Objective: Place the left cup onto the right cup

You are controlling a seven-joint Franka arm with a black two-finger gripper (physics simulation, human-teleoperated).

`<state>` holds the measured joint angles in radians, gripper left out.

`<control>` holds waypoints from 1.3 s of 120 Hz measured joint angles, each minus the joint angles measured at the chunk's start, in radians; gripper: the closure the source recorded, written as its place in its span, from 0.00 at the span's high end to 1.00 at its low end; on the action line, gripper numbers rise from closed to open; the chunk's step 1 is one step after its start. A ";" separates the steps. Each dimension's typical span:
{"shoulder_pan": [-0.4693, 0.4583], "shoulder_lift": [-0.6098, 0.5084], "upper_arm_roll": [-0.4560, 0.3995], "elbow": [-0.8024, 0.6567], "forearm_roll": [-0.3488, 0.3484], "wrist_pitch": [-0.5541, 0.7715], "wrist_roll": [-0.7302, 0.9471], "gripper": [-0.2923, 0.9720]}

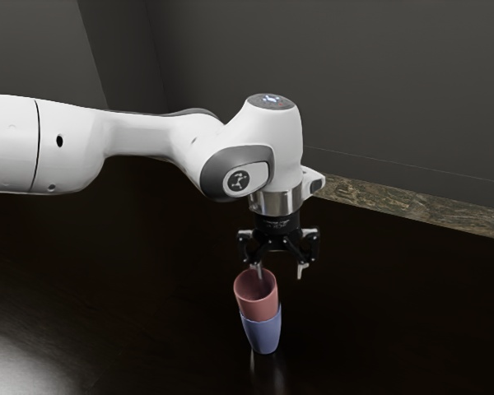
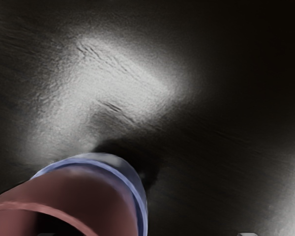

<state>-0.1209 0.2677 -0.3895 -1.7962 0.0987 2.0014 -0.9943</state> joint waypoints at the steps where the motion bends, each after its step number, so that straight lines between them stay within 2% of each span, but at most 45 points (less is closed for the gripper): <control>1: 0.000 0.000 0.000 0.000 0.000 0.000 0.000 0.64; 35: 0.000 -0.009 0.000 0.000 0.001 0.001 0.007 0.74; 95: -0.001 -0.118 0.004 0.001 0.001 -0.009 0.028 0.77; 156: -0.008 -0.191 0.063 -0.016 0.000 -0.086 0.340 0.77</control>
<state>-0.1288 0.0764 -0.3266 -1.8124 0.0987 1.9157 -0.6538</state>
